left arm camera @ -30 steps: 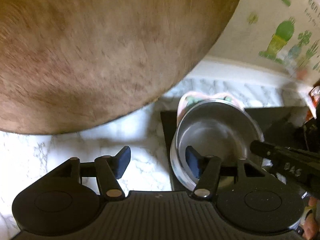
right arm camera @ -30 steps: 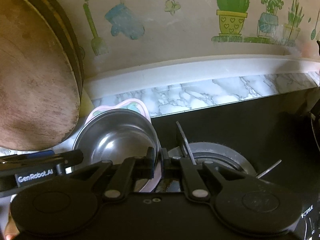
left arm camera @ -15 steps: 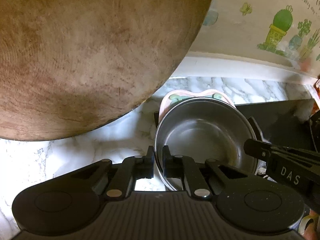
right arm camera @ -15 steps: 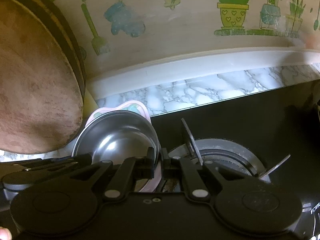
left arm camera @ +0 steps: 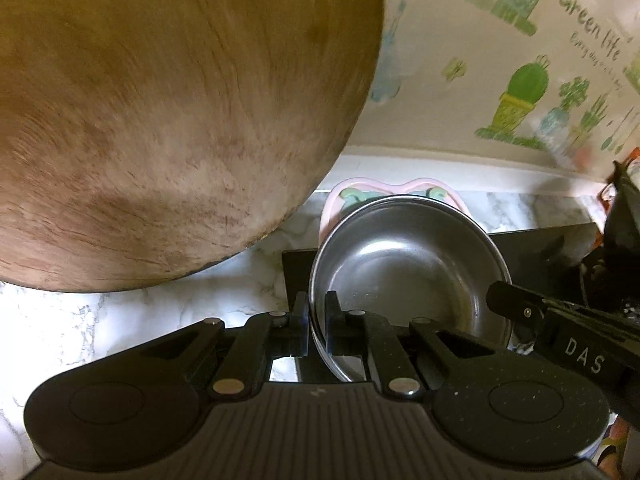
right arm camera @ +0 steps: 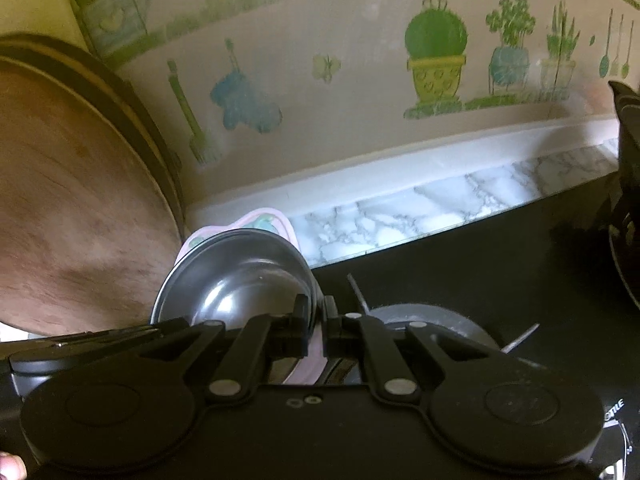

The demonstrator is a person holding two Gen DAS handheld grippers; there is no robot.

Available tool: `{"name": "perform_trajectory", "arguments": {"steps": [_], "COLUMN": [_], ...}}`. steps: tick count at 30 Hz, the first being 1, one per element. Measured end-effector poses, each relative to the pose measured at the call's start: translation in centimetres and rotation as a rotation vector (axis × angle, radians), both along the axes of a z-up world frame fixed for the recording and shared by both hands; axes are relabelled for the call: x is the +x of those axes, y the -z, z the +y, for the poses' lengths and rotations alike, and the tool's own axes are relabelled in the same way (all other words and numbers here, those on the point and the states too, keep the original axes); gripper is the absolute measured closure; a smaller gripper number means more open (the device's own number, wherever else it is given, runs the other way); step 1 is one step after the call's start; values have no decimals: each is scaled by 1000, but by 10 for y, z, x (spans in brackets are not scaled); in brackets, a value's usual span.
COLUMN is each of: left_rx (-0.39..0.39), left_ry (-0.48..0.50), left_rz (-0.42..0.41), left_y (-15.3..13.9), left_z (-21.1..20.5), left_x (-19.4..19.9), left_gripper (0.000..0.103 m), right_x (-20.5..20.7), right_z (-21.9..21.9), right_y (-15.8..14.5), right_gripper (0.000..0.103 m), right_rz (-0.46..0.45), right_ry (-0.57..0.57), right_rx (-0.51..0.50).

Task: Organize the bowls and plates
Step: 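Lift the pink cup with both grippers and carry it toward the steel bowl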

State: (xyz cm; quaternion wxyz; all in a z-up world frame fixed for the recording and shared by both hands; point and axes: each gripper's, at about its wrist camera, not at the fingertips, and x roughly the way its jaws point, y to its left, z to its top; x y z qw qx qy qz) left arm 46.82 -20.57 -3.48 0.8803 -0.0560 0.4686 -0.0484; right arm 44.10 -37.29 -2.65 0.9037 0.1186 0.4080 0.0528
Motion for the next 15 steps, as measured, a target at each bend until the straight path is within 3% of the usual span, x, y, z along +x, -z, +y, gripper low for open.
{"name": "perform_trajectory", "arguments": {"steps": [15], "left_rx": [22], "left_ry": [-45], "left_rz": [-35], "left_y": [-44], "left_z": [49], "left_x": [-89], "left_gripper": [96], "right_x": [-81], "right_z": [41], "right_y": [-44], "right_gripper": [96], "right_rz": [-63], "right_ry": [-75], "right_rx": [-29]}}
